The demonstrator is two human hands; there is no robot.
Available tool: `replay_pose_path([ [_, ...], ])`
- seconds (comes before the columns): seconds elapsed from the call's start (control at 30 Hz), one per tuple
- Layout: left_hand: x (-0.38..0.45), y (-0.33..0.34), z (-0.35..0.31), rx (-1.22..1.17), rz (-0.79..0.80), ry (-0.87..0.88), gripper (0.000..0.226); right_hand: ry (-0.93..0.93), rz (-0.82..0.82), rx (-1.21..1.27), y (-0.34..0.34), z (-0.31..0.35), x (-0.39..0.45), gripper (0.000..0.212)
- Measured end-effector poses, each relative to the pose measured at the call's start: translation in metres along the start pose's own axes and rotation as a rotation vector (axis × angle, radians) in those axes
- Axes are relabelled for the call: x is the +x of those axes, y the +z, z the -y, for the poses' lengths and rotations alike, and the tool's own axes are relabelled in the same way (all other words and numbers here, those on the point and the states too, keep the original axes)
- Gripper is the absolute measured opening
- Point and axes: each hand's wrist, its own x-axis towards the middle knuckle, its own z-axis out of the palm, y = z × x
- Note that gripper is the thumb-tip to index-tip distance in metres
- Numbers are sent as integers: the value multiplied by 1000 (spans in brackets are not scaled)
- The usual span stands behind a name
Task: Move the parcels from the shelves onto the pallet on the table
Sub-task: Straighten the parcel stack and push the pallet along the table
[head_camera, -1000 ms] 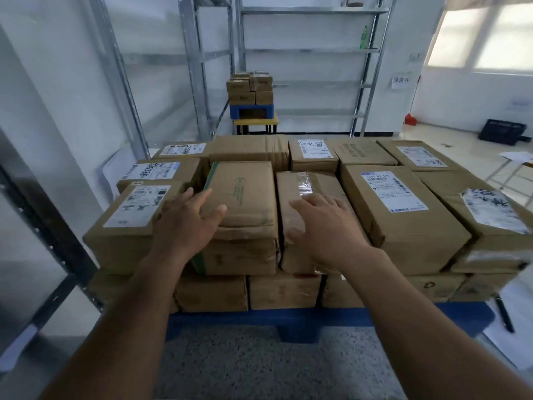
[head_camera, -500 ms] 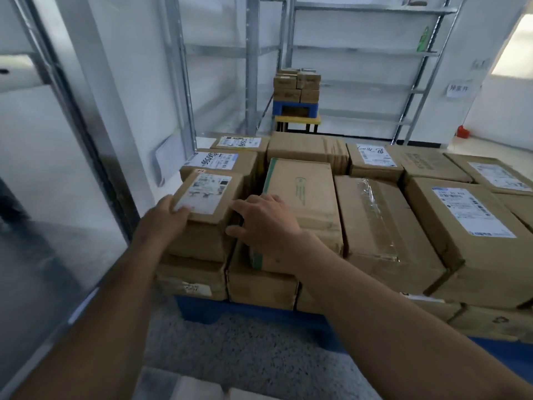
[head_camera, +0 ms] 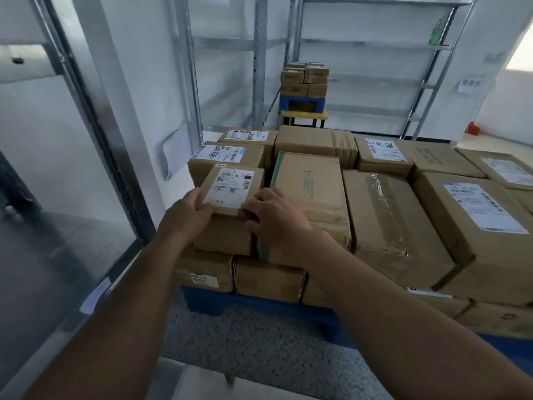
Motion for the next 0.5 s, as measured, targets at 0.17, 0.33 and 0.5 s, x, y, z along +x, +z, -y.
replay_pose_path([
  [0.17,4,2,2,96,-93,68,55,-5,-18,24,-7,0,-5,39],
  [0.33,-12,10,-20,35,-258,215,48,26,-107,51,-15,-7,-19,41],
  [0.5,-50,28,-47,-10,-314,345,45,21,-184,42,-27,-27,-48,37],
])
